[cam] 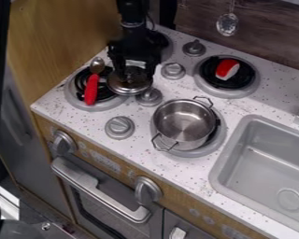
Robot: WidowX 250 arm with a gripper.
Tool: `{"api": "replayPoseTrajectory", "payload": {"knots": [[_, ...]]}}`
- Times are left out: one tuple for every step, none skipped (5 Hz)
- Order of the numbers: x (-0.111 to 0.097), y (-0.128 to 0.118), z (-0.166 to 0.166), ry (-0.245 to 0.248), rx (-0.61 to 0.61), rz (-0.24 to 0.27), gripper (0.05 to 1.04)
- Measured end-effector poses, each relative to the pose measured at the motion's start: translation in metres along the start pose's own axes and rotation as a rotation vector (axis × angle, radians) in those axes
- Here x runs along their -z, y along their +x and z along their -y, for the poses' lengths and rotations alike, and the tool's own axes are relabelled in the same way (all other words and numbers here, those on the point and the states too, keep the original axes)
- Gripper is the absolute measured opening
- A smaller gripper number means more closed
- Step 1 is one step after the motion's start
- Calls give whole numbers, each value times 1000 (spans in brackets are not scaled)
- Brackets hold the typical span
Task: Close a pot
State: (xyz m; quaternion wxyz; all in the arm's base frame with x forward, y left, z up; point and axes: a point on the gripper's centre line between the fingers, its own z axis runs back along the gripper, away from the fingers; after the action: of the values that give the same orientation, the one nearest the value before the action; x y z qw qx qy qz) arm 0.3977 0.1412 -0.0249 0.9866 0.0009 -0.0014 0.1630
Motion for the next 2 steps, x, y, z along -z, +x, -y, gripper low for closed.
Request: {"api": "replayPoseTrajectory", "payload": {"knots": [[0,11,-7,3,-28,17,999],[-3,18,-12,3,-49,34,999]]}}
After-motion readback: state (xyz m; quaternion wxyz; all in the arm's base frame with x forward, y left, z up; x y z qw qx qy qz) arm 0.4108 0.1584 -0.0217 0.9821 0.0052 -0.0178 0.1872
